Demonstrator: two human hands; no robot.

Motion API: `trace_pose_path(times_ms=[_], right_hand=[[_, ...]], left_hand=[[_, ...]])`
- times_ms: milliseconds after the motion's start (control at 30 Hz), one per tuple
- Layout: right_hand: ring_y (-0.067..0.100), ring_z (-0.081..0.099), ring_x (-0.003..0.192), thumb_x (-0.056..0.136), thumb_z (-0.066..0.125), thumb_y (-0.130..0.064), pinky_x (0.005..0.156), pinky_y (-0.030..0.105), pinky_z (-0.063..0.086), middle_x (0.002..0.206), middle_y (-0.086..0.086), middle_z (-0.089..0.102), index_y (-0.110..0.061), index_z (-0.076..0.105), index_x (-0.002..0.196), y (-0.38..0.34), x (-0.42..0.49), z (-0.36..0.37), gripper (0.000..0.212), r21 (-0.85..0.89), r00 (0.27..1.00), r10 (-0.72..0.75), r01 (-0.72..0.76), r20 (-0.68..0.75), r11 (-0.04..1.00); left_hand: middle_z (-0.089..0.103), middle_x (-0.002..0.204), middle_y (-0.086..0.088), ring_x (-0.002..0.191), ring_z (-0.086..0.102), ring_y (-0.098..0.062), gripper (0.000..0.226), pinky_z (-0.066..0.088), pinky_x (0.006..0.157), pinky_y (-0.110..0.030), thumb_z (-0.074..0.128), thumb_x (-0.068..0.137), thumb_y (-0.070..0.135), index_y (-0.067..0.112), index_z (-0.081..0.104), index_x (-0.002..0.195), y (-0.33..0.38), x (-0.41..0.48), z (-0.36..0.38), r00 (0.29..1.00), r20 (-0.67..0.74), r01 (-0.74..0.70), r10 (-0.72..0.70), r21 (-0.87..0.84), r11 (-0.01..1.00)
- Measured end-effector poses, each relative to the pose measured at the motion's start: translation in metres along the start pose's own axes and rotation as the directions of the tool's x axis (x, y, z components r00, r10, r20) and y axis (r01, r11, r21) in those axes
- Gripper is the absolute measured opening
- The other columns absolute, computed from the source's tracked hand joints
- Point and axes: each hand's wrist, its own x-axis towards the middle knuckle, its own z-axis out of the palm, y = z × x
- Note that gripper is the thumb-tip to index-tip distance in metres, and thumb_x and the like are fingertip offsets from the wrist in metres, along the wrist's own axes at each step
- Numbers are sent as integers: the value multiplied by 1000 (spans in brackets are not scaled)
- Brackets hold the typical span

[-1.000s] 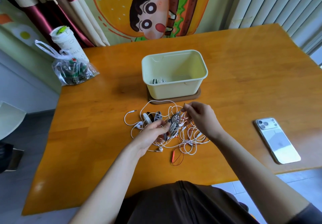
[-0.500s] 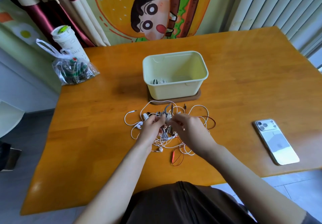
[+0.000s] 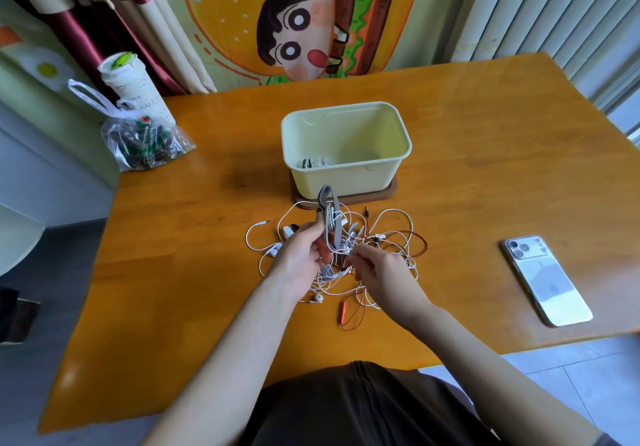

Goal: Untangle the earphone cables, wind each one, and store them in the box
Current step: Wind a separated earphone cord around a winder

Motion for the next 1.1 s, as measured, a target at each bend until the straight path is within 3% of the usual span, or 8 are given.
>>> trace_pose_path(times_ms=[233,433,533,767,933,1100], right_hand=[[10,58,69,95,51,-9,62,25,48,85,-4,66,-13,67,96,0,-7,2,16,-83,992,-93,100,83,992],[-3,46,70,95,51,-10,61,4,29,88,-8,64,-12,68,98,-2,-11,10,17,-90,992,-93,101,84,991],[-3,45,70,94,52,-10,61,3,27,89,-4,66,-13,68,97,-2,-12,10,16,-99,991,-104,112,79,989],[-1,49,73,95,51,-11,64,9,39,94,-2,67,-14,67,101,1,-16,16,18,-98,992,-92,101,91,990],[-2,47,73,93,53,-7,62,2,29,92,-2,68,-12,69,101,2,-11,12,18,-121,992,-107,115,70,986],[1,48,71,94,52,-7,60,6,32,91,-2,66,-12,68,100,0,-4,11,18,-128,989,-125,134,77,983]], left_hand=[[56,80,-4,70,46,-13,24,39,64,-23,53,95,33,11,63,99,0,5,-4,995,-95,16,-26,-104,994],[54,78,-4,66,43,-13,26,37,62,-23,55,95,33,10,65,94,-4,5,-4,989,-136,30,-50,-150,988],[53,78,-5,68,44,-13,27,38,63,-23,55,94,34,9,65,95,-5,6,-6,985,-162,33,-61,-172,984],[54,80,-5,70,46,-13,27,39,63,-23,57,93,34,8,65,92,-8,6,-4,974,-213,39,-84,-208,977],[56,83,-7,71,47,-13,24,40,64,-22,55,95,31,9,63,91,-5,6,-2,974,-207,30,-87,-263,964],[56,84,-6,73,48,-13,22,39,66,-22,53,96,30,12,63,88,2,6,-1,976,-204,10,-75,-301,954]])
